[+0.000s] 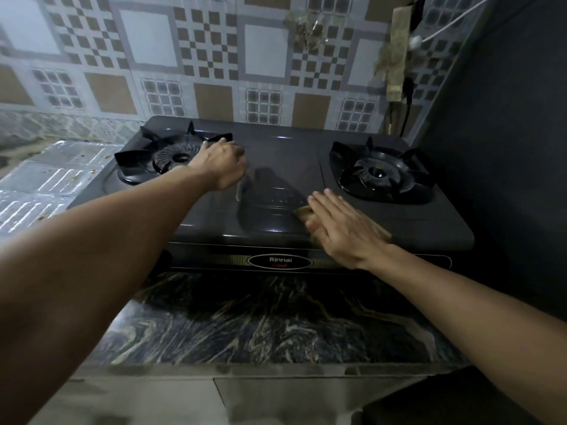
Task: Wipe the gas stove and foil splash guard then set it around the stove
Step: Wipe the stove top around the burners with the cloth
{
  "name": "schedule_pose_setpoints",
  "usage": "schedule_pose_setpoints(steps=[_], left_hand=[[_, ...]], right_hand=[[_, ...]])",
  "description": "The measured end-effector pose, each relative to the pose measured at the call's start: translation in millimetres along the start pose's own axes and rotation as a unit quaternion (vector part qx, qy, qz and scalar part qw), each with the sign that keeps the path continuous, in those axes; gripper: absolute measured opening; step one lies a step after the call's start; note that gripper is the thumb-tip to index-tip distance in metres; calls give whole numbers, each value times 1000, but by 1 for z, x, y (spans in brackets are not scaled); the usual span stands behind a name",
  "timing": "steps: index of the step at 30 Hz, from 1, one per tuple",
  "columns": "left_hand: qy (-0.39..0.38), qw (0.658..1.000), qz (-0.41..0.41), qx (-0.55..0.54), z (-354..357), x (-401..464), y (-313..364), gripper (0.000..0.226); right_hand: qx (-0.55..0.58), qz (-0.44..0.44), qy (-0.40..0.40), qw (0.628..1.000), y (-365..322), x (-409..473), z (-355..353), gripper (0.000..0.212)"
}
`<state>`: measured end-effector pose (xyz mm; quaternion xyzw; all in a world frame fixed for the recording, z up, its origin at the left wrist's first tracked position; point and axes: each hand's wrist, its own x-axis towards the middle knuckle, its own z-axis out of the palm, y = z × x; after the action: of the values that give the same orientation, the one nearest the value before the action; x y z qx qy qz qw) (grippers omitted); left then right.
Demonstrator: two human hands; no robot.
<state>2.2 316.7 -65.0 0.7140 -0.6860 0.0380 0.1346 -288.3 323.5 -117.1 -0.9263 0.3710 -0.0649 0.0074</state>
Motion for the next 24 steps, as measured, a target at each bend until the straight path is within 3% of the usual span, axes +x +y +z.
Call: schedule_pose_setpoints(steps=[3, 5, 7, 10, 14, 16, 20, 24], left_hand=[[2, 999, -39, -17, -12, -18, -21, 38], [33, 996, -78, -36, -23, -37, -42, 44], [76, 988, -122, -50, -31, -60, -65, 38], [92, 962, -249, -57, -40, -98, -106, 46], [66, 897, -417, -128, -50, -131, -127, 45], [49, 865, -443, -232, -54, -147, -135, 41], [20, 743, -490, -455, -63, -165, -151, 43], [21, 685, -483, -544, -64, -181, -170, 62]], right_hand=[[62, -94, -73, 991, 0, 11, -11, 71], [-3, -183, -106, 977, 23, 11, -19, 69], [-95, -227, -95, 965, 37, 15, -20, 70], [-101, -232, -75, 965, -3, 38, -6, 75], [-53, -212, -66, 974, -80, 73, 9, 88], [-42, -210, -54, 975, -113, 91, 14, 92], [-27, -224, -41, 973, -163, 117, 22, 93], [-55, -252, -4, 966, -216, 142, 28, 83]])
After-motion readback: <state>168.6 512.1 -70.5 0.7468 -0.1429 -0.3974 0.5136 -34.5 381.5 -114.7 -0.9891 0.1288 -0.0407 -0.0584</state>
